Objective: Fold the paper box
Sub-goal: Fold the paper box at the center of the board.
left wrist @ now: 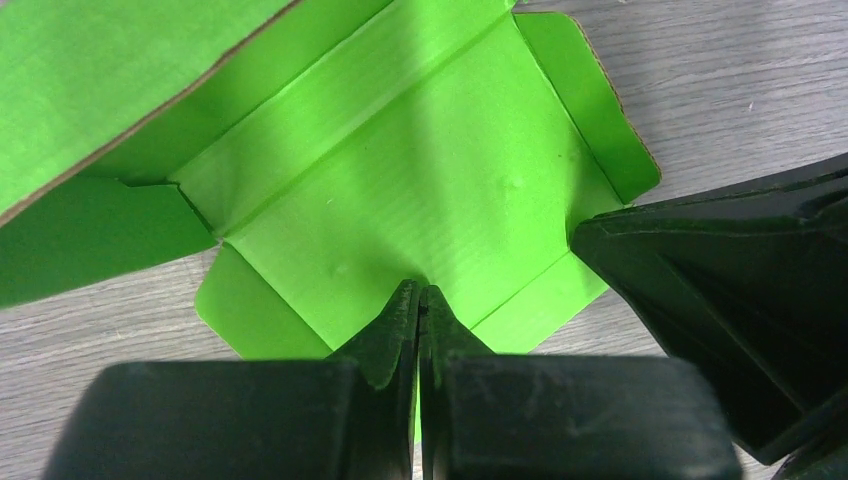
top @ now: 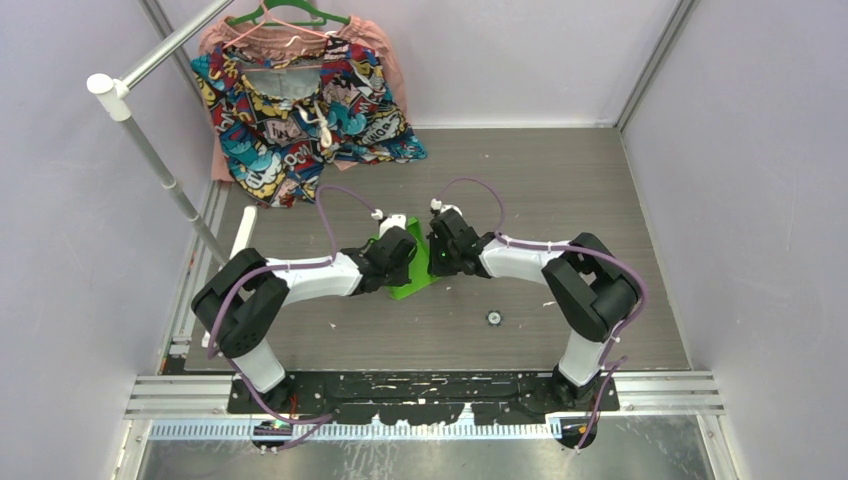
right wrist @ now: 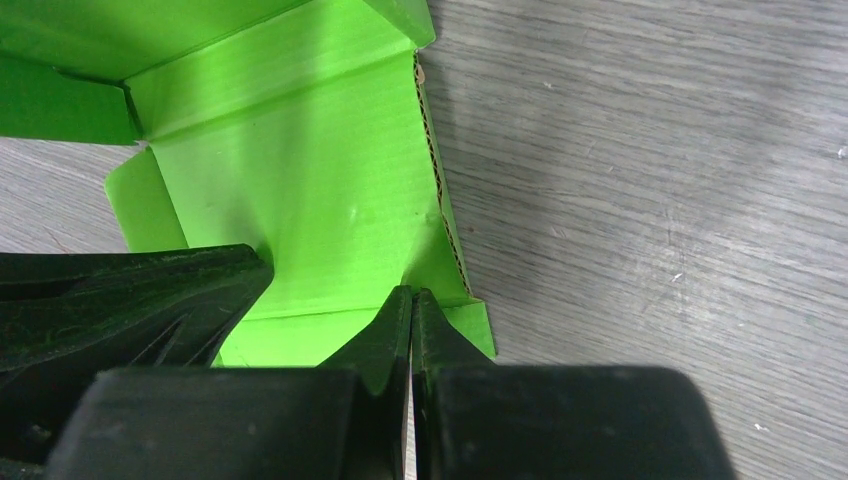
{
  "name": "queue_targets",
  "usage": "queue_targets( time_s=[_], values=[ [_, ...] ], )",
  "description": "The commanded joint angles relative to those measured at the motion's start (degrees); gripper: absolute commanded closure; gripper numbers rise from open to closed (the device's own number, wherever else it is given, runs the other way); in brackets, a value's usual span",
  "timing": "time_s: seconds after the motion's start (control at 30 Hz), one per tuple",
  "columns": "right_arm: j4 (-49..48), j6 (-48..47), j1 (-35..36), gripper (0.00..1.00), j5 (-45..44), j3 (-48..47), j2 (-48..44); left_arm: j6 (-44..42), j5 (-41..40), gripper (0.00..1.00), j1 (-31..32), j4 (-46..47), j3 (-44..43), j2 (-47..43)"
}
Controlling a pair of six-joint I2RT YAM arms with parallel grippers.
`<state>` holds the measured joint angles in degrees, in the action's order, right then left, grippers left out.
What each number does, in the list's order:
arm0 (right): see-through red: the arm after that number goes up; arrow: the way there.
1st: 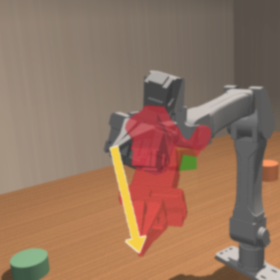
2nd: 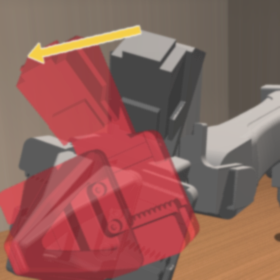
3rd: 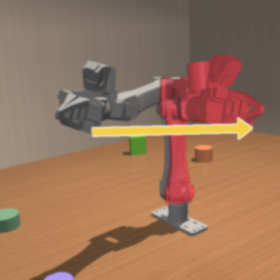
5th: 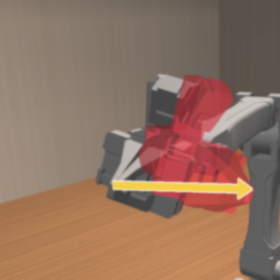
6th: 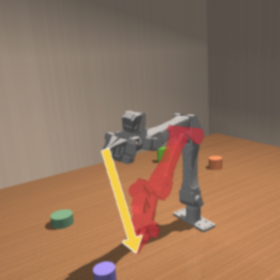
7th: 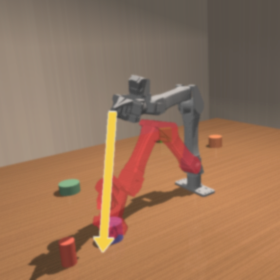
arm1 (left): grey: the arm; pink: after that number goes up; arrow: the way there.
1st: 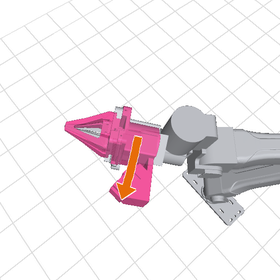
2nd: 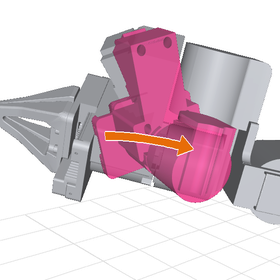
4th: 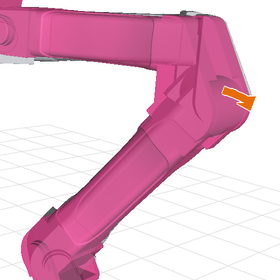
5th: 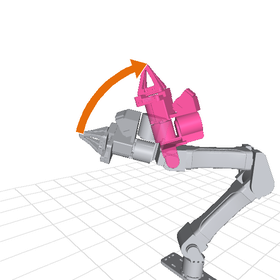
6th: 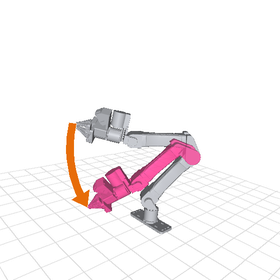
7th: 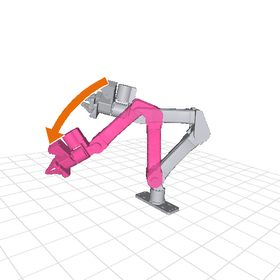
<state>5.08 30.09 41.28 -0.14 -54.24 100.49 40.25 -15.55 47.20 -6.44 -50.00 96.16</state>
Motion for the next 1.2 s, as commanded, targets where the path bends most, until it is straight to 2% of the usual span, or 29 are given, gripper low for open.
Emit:
queue_targets(
  time_s=[0.0, 0.5, 0.83, 1.17],
  values=[
    [3.21, -1.08, 0.46, 0.99, -1.14, -1.31, -3.11, 0.4, 2.13, 1.0, 0.96, -4.92, 1.39, 2.37],
    [4.53, -0.96, -3.36, 0.99, 1.03, -3.08, -12.31, 0.01, 1.91, 1.0, 1.01, -5.55, 1.04, 2.08],
    [4.39, -0.95, -7.65, 0.99, 1.63, -1.46, -7.83, -0.26, 1.93, 1.0, 1.03, -5.79, 0.56, 2.19],
    [1.12, 0.96, -7.54, 0.99, 3.8, 5.35, -9.7, -0.15, 2.08, 1.0, 0.96, -5.37, 0.58, 2.96]
  ],
)
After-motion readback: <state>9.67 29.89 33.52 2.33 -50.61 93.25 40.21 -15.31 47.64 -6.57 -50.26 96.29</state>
